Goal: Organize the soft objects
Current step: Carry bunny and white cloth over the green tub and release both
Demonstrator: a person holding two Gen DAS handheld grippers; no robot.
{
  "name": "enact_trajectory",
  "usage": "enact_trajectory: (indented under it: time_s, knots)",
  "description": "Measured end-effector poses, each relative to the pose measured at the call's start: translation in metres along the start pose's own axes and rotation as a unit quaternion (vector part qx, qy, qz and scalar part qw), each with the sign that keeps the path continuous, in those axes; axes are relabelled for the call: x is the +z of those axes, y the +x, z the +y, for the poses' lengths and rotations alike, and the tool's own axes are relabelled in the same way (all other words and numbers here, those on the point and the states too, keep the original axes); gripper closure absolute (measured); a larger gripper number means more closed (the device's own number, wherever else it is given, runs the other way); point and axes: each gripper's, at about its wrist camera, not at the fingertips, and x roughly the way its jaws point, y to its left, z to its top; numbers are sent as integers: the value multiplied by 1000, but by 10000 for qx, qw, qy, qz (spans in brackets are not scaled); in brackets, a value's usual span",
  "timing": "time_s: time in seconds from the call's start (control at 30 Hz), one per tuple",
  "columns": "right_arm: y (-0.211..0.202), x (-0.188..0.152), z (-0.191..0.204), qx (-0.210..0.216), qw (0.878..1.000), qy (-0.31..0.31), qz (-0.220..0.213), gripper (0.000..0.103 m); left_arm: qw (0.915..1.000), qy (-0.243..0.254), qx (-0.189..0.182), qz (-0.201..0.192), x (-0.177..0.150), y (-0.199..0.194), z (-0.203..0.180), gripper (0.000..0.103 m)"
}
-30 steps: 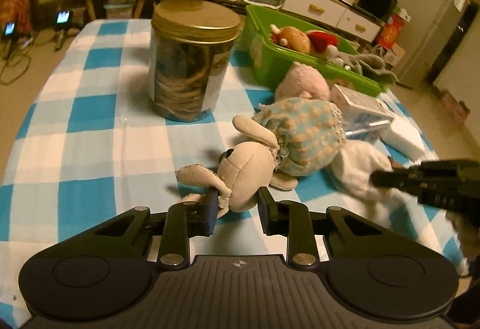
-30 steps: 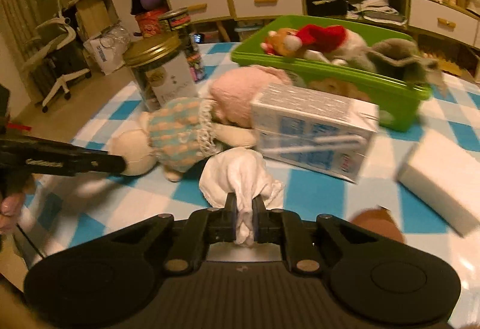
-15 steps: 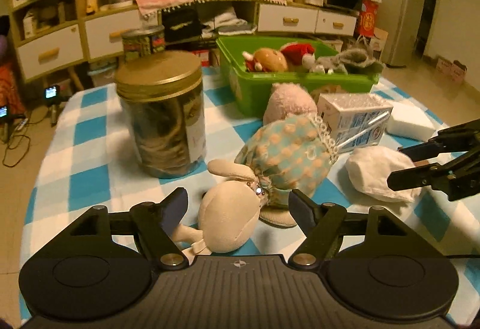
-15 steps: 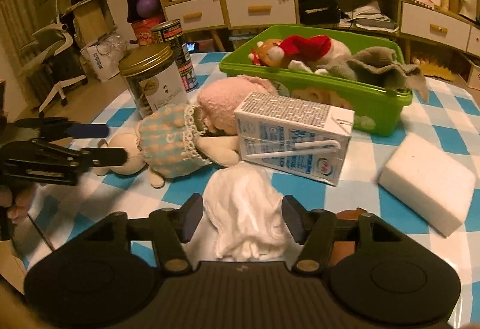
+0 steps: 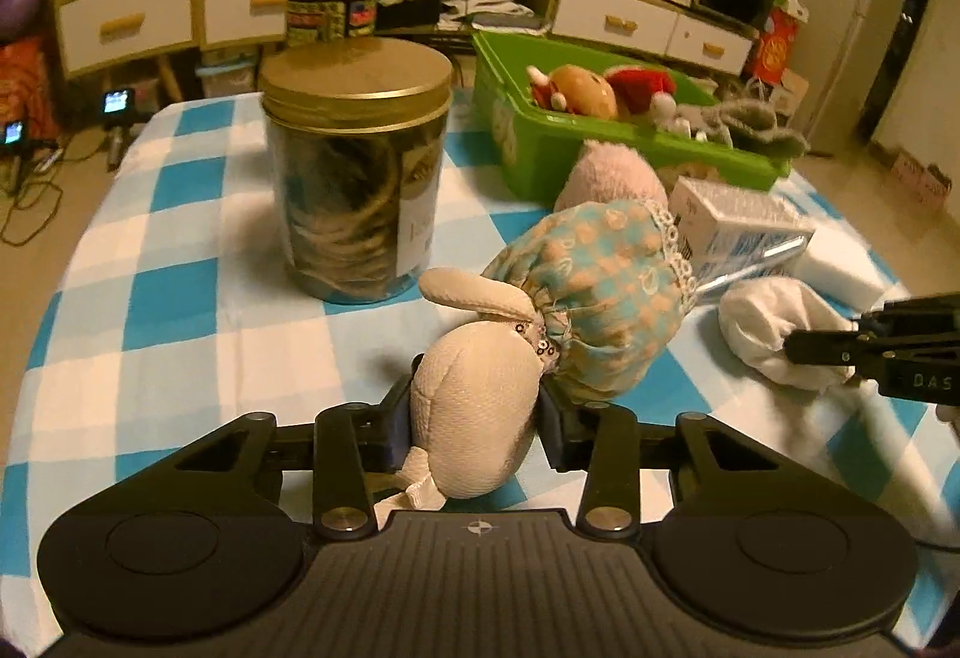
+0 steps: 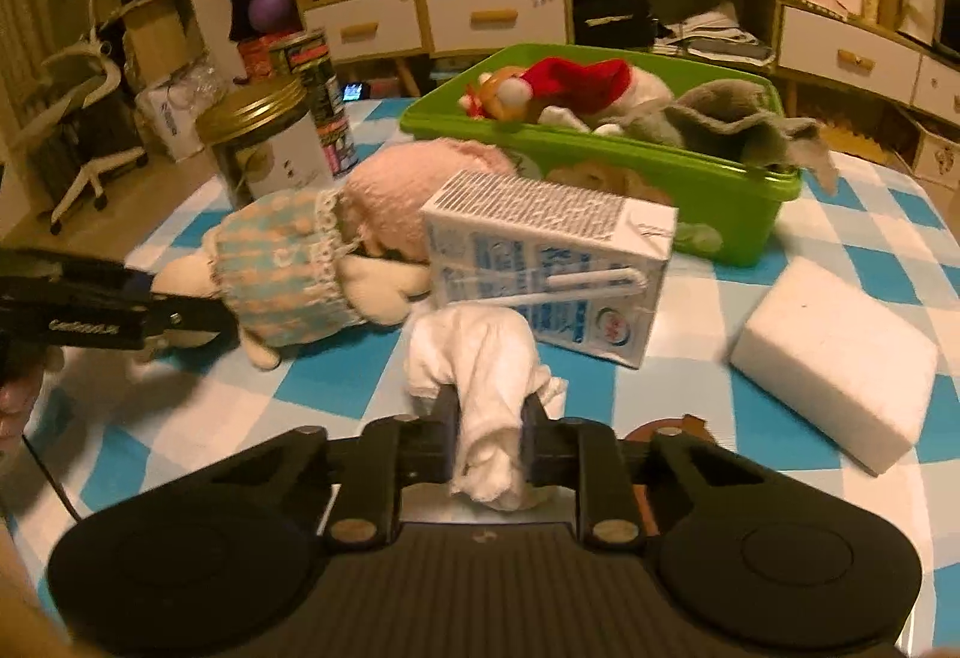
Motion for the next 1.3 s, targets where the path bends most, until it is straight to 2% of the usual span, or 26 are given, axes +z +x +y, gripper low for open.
enact_trajectory:
  time_s: [0.4, 0.77, 1.13, 1.3]
  knots:
    - [-28, 10, -20, -59, 9992, 384, -128, 94, 9989, -307, -97, -353, 13, -32, 0, 63]
    - [-57, 27, -62, -435, 9927, 989, -535, 94, 9967, -395, -102, -695, 35, -40, -13, 63]
    - [-58, 75, -104, -634, 9767, 1800, -982, 94, 9948, -436, 93, -919, 81, -23, -50, 63]
    - [-41, 96, -115, -631, 9712, 2039, -1056, 94, 9944, -436, 393, -881, 109, 3, -62, 63]
